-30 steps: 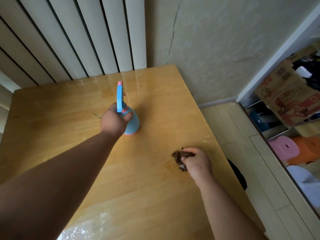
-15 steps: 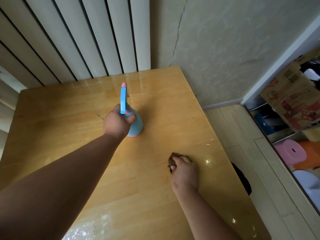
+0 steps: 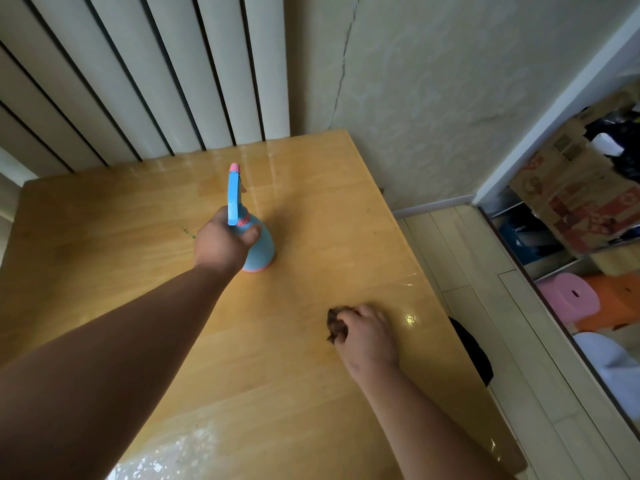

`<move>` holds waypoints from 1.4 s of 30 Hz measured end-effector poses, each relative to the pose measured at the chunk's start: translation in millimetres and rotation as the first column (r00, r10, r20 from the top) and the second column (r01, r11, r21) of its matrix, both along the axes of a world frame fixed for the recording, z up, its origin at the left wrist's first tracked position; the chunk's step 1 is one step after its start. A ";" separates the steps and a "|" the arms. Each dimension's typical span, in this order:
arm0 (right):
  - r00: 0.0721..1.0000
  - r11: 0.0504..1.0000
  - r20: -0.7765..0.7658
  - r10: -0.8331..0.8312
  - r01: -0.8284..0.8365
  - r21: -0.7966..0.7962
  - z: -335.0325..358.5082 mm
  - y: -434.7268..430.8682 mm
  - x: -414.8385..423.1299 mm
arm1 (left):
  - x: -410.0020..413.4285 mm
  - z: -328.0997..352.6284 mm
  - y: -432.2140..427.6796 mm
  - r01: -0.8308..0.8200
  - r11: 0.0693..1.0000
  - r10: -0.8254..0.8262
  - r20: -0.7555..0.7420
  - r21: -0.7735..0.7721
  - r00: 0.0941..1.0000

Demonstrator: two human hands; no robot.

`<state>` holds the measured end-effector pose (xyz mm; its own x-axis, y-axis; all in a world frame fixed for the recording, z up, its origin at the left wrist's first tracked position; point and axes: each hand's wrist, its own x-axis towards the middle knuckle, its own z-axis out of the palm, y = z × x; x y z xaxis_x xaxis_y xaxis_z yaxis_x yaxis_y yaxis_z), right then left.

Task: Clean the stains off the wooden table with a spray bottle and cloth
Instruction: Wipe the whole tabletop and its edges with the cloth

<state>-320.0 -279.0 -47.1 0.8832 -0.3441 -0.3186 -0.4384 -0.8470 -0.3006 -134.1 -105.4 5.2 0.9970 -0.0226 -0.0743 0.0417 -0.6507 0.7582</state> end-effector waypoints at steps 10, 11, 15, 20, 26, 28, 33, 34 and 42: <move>0.939 0.929 -0.023 -0.342 0.334 -0.159 0.7 -19.4 -27.8 | 0.6 0.3 0.4 -0.012 1.000 0.012 0.011 0.020 1.000; 0.946 0.937 -0.027 -0.323 0.316 -0.153 1.6 -13.0 -28.9 | 0.5 0.2 0.5 -0.015 1.000 0.014 0.012 0.019 1.000; 0.992 0.989 -0.024 -0.127 0.125 -0.082 -0.1 27.2 -22.4 | 0.1 -0.6 1.5 -0.006 1.000 0.006 0.005 0.000 1.000; 0.998 0.999 0.054 -0.033 0.034 -0.012 -13.0 32.1 -11.3 | 0.7 -0.4 2.6 -0.002 1.000 0.001 0.022 0.011 1.000; 0.954 0.950 0.094 -0.286 0.295 -0.099 -5.3 -21.7 -19.1 | 1.0 -0.5 2.6 -0.004 1.000 0.004 0.017 0.009 1.000; 0.930 0.920 0.097 -0.354 0.365 -0.143 -7.4 -28.8 -30.6 | 0.9 -0.3 2.5 -0.002 1.000 0.001 0.022 0.018 1.000; 0.899 0.898 0.203 -0.389 0.419 -0.133 -21.6 0.9 -49.8 | -1.0 0.4 3.2 -0.006 1.000 0.006 0.012 0.009 1.000; 0.913 0.918 0.214 -0.347 0.378 -0.122 -21.6 12.4 -49.1 | -0.9 0.4 3.3 -0.006 1.000 0.005 0.014 0.014 1.000; 0.978 0.994 0.200 0.054 -0.032 -0.109 -27.0 57.9 -7.5 | 0.6 -0.6 3.5 0.000 1.000 0.000 0.016 0.015 1.000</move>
